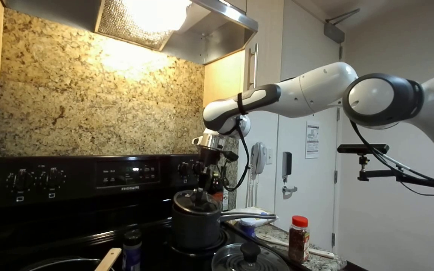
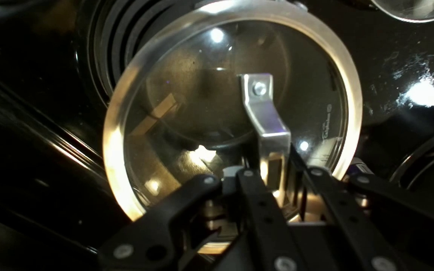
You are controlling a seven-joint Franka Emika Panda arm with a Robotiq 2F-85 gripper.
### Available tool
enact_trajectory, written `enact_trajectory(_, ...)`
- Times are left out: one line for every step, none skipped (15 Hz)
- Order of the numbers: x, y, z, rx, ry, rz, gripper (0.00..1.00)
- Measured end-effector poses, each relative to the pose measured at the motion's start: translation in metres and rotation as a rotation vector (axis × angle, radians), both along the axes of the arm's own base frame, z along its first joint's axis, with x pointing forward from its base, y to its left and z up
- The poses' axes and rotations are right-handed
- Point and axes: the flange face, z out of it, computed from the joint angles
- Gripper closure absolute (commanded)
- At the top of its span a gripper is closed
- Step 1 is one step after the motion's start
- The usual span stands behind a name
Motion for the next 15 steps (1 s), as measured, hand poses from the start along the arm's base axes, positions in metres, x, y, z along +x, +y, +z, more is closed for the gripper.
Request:
enact_trajectory(0.001, 0.000, -0.001, 0.000, 0.001, 0.001, 0.95)
enact_trajectory(0.001, 0.000, -0.001, 0.001, 0.003, 0.002, 0.95)
enact_trajectory(0.001, 0.000, -0.002, 0.003, 0.008, 0.003, 0.95)
enact_trajectory(0.001, 0.001, -0.002, 0.006, 0.016, 0.006, 0.95)
enact_trajectory(0.001, 0.001, -0.004, 0.009, 0.025, 0.009, 0.95)
enact_trajectory(0.001, 0.001, -0.004, 0.012, 0.033, 0.012, 0.55)
enact_trajectory(0.001, 0.002, -0.005, 0.014, 0.038, 0.014, 0.53)
enact_trajectory(0.002, 0.002, -0.005, 0.015, 0.039, 0.014, 0.48)
enact_trajectory(0.002, 0.001, -0.004, 0.015, 0.039, 0.015, 0.41)
enact_trajectory(0.003, 0.001, -0.003, 0.015, 0.038, 0.015, 0.35)
enact_trajectory(0.003, 0.001, -0.001, 0.015, 0.038, 0.017, 0.28)
enact_trajectory(0.003, 0.002, 0.001, 0.016, 0.040, 0.019, 0.22)
enact_trajectory(0.003, 0.002, 0.003, 0.018, 0.042, 0.021, 0.15)
enact_trajectory(0.003, 0.003, 0.005, 0.019, 0.044, 0.023, 0.09)
enact_trajectory(0.003, 0.004, 0.007, 0.020, 0.045, 0.026, 0.02)
